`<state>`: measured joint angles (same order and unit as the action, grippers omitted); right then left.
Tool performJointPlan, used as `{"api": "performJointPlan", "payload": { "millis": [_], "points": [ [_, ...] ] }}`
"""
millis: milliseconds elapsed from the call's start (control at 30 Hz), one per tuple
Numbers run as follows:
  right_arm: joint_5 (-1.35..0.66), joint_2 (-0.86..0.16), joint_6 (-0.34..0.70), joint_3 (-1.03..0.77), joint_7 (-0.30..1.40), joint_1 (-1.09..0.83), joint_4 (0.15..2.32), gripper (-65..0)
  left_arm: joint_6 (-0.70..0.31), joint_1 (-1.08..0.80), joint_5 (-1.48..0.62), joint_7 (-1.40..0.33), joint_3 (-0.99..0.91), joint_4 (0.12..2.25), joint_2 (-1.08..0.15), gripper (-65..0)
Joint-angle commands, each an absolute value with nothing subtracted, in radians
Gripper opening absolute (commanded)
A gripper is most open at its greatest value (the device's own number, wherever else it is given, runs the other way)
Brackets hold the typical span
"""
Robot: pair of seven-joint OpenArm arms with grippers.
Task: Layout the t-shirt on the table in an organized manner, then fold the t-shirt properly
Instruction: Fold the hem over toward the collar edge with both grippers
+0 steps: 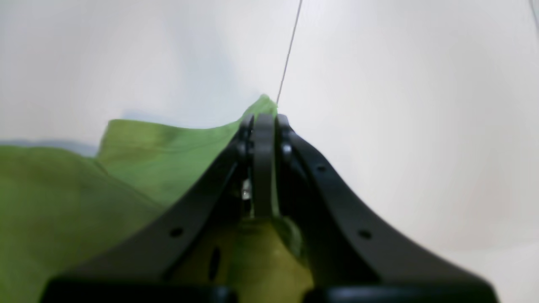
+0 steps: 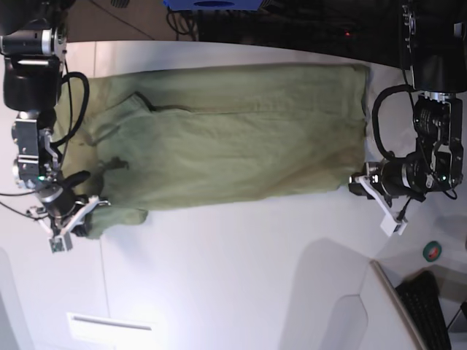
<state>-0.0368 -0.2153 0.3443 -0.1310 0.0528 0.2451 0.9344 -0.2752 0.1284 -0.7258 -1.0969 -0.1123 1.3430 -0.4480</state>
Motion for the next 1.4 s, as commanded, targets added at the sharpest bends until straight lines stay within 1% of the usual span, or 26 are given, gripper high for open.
{"api": "performJointPlan", "payload": {
  "millis": [0,167,300,333,400,600,867,1033,1167,1267,1367],
  "points": [
    [-0.044,-0.234,0.34,-0.136,0.033,0.255,0.972,-65.0,-0.278,0.127,-0.734,-1.102,-0.136,1.38,-0.464,-65.0],
    [-0.044,-0.243,0.34,-0.142,0.051,0.191,1.047,-65.0,-0.283,0.022,-0.734,-1.122,-0.199,1.481,-0.467,-65.0],
    [-0.044,-0.263,0.34,-0.142,0.156,0.145,1.135,-65.0,-0.409,-0.047,-0.734,-1.135,-0.285,1.517,-0.469,-65.0],
    [-0.044,-0.265,0.34,-0.142,0.17,0.134,1.15,-65.0,-0.432,-0.059,-0.734,-1.144,-0.302,1.52,-0.469,-65.0],
    [-0.044,-0.266,0.34,-0.143,0.183,0.111,1.178,-65.0,-0.447,-0.082,-0.734,-1.153,-0.311,1.524,-0.469,-65.0],
    [-0.044,-0.266,0.34,-0.143,0.206,0.039,1.234,-65.0,-0.447,-0.163,-0.734,-1.153,-0.317,1.595,-0.467,-65.0],
    [-0.044,-0.266,0.332,-0.147,0.364,-0.047,1.403,-65.0,-0.447,-0.208,-0.734,-1.153,-0.317,1.623,-0.469,-65.0],
    [-0.044,-0.259,0.332,-0.203,0.493,-0.096,1.498,-65.0,-0.447,-0.236,-0.727,-1.153,-0.309,1.627,-0.469,-65.0],
    [-0.044,-0.257,0.332,-0.205,0.575,-0.156,1.572,-65.0,-0.447,-0.237,-0.727,-1.153,-0.308,1.621,-0.469,-65.0],
    [-0.044,-0.24,0.332,-0.205,0.616,-0.189,1.601,-65.0,-0.447,-0.249,-0.725,-1.153,-0.308,1.627,-0.469,-65.0],
    [-0.044,-0.228,0.332,-0.242,0.68,-0.208,1.62,-65.0,-0.447,-0.248,-0.725,-1.153,-0.306,1.623,-0.469,-65.0]
  ]
}}
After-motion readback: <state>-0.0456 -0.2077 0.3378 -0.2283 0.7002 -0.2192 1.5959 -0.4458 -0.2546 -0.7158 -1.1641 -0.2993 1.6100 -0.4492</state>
